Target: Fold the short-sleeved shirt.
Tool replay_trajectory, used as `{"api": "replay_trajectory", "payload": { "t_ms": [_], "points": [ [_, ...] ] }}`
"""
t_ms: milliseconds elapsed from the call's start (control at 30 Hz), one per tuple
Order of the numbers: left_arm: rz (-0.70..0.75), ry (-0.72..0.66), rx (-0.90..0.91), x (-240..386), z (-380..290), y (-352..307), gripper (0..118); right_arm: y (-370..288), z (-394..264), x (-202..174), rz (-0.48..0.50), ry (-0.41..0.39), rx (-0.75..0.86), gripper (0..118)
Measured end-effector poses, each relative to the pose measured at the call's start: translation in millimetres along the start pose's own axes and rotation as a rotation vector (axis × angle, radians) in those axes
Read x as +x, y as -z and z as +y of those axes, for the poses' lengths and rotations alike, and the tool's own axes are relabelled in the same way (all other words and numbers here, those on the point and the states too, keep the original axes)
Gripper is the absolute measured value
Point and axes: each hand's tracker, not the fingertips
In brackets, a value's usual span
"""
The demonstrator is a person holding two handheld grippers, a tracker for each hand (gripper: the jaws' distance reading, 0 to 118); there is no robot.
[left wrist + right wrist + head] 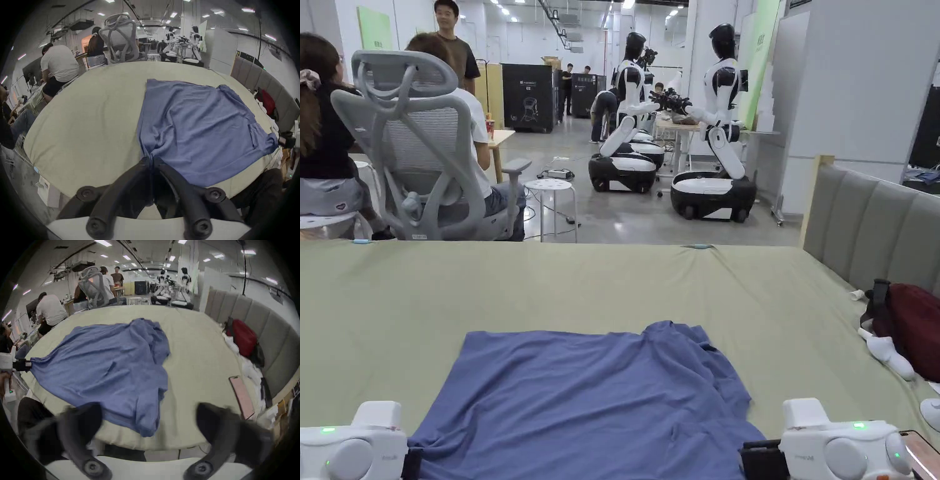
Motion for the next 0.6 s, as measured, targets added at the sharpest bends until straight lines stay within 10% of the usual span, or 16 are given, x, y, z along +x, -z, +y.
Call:
{"api": "replay_trajectory", "payload": {
  "t_ms": [100, 167, 600],
  "points": [
    [0.003, 0.005, -0.004, 4, -2, -6, 2, 9, -10, -1, 0.029, 0.009, -0.01, 84],
    [0.003, 0.008, -0.009, 4, -2, -6, 2, 16, -16, -2, 0.046, -0.003, -0.064, 6],
    [0.036, -0.011, 0.024, 9, 50, -7, 2, -8, 52, 15, -0.068, 0.054, 0.112, 4]
  ]
}}
